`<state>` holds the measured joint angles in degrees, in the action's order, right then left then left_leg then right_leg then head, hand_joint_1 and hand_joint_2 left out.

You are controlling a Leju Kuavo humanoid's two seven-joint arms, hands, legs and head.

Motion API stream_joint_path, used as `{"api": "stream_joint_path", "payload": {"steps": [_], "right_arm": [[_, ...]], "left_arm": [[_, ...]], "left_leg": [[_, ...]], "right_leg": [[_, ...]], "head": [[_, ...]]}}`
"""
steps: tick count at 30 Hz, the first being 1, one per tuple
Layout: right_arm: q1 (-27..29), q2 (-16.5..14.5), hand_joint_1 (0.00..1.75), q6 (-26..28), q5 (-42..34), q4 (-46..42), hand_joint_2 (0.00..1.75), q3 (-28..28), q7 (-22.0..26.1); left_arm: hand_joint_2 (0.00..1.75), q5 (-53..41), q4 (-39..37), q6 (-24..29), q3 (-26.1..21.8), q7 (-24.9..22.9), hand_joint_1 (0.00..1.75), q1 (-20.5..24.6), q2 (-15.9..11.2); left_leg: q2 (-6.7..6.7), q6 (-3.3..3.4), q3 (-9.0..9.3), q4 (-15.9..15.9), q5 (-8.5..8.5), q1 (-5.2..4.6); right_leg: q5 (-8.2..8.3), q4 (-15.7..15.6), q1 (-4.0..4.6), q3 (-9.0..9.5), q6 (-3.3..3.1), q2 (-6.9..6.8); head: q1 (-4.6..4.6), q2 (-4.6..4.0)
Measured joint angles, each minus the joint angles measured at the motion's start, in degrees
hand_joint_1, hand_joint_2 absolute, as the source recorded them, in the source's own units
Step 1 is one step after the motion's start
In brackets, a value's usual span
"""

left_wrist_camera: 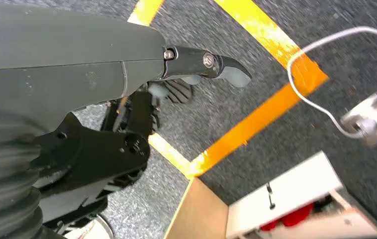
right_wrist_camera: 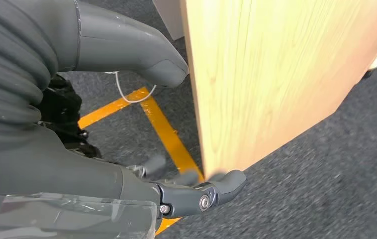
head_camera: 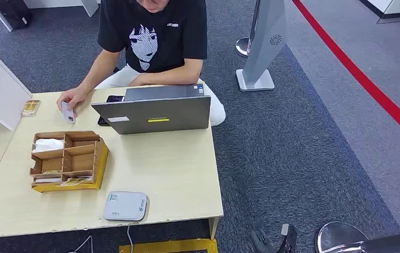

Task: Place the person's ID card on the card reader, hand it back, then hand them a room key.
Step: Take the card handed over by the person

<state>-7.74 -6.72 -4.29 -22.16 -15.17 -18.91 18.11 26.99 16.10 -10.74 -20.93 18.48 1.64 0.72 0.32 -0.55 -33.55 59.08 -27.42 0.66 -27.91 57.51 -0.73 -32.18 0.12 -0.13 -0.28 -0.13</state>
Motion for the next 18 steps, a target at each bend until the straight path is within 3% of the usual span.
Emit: {"api": "stream_joint_path", "payload": {"steps": [7,18], "right_arm": [[0.1,1.1,0.0,-1.0,-4.6,0.4,1.75,7.1,4.3],[1.0,2.5,0.0,-2.1,-8.9,0.8,1.75,13.6,9.9]], "left_arm": [[1.75,1.4,3.2,-1.0,4.5,3.6,0.0,-1.1,-0.4],[1.75,-7.1,19.1,-6.8,2.0,5.1,0.0,-5.0,3.6]], "left_leg": [[0.0,0.0,0.0,0.0,0.0,0.0],[0.0,0.0,0.0,0.0,0.0,-0.02]], "right_leg": [[0.0,0.0,0.0,0.0,0.0,0.01],[0.02,0.0,-0.02,0.0,0.02,0.01]], "head": [[0.01,0.0],[0.0,0.0]]}}
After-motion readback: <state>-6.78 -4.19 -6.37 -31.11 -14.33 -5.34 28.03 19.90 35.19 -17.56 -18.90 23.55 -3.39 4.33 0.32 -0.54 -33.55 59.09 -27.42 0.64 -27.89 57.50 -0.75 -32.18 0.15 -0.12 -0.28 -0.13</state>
